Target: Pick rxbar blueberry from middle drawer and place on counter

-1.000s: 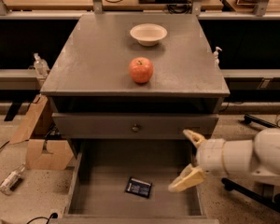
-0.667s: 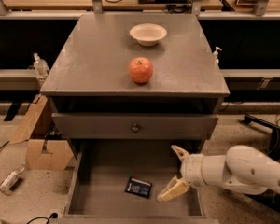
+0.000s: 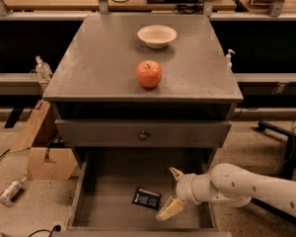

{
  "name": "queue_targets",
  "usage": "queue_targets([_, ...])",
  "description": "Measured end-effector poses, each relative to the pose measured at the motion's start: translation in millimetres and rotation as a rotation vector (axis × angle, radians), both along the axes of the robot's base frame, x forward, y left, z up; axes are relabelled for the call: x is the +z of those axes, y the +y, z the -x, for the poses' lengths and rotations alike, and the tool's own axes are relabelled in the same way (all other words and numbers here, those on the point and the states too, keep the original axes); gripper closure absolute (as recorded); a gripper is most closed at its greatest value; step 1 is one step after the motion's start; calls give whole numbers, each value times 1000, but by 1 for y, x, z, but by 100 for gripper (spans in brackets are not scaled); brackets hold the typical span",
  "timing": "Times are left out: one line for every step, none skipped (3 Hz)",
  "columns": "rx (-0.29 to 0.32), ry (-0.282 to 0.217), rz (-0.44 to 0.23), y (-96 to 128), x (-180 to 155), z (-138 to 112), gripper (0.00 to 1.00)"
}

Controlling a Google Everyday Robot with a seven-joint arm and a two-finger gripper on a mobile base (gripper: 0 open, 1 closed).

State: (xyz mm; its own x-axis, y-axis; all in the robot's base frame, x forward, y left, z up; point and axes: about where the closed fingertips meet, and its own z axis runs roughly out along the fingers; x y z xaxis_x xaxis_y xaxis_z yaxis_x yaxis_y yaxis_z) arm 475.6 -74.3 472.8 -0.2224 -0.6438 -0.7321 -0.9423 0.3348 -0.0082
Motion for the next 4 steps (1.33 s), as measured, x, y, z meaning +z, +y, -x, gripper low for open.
queue_targets([20,38,46,13,-34,-14,0])
queue_targets([40,64,90,26,-58,-30,0])
queue_targets([53,73,119,38,-79,-38,0])
queue_targets([54,71,165,44,-94,-41,0])
